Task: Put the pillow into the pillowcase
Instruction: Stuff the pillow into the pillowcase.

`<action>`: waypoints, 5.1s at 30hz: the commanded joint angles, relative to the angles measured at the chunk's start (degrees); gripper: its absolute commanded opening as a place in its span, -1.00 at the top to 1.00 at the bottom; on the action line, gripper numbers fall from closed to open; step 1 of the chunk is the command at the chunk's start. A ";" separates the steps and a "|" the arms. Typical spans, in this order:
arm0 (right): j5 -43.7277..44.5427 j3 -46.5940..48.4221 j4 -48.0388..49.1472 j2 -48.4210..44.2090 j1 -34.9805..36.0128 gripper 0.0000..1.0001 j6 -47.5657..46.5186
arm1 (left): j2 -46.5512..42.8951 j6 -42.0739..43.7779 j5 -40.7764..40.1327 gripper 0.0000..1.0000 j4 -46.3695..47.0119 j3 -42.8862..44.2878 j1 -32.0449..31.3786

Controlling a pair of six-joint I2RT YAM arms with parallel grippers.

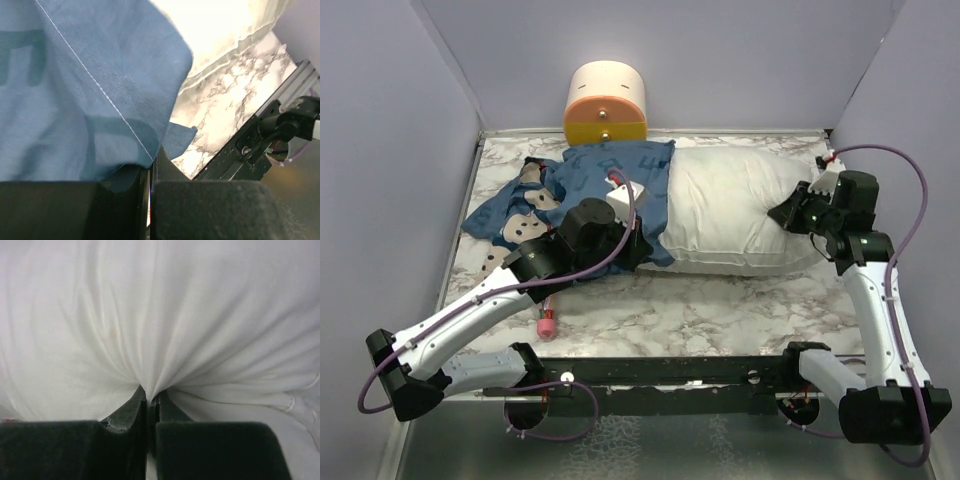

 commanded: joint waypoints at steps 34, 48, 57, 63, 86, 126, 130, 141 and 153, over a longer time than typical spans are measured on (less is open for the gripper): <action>-0.29 19.05 12.29 0.22 2.39 -0.56 16.98 | 25.74 -6.02 -5.48 0.77 16.70 22.42 22.50; -32.16 11.73 21.77 -1.91 7.47 -0.58 12.53 | 15.46 8.08 -7.23 -0.50 4.83 33.06 27.03; -23.54 22.98 9.84 12.05 21.20 -0.58 -1.71 | -9.86 -4.78 -0.39 -0.32 -2.13 0.94 27.16; -17.91 27.25 8.59 19.09 28.74 -0.58 -4.08 | -5.53 -2.33 -7.45 -0.21 -6.65 2.52 27.30; -13.72 42.78 7.06 36.83 31.83 -0.59 -8.08 | 28.91 7.65 1.34 0.03 -7.86 25.49 40.67; -6.11 34.01 13.75 44.93 41.06 0.99 -7.77 | 12.43 -7.09 35.09 1.00 10.23 9.57 39.08; -11.29 24.93 21.25 33.84 43.76 0.99 -1.69 | 9.83 -13.35 38.15 1.00 16.95 7.38 37.86; -8.71 11.90 24.76 21.53 51.04 0.98 3.89 | 6.49 -14.69 38.32 1.00 17.89 0.46 37.33; -0.04 23.63 20.48 22.92 50.26 -0.67 -11.76 | 0.12 -12.11 32.40 1.00 8.45 -10.81 37.35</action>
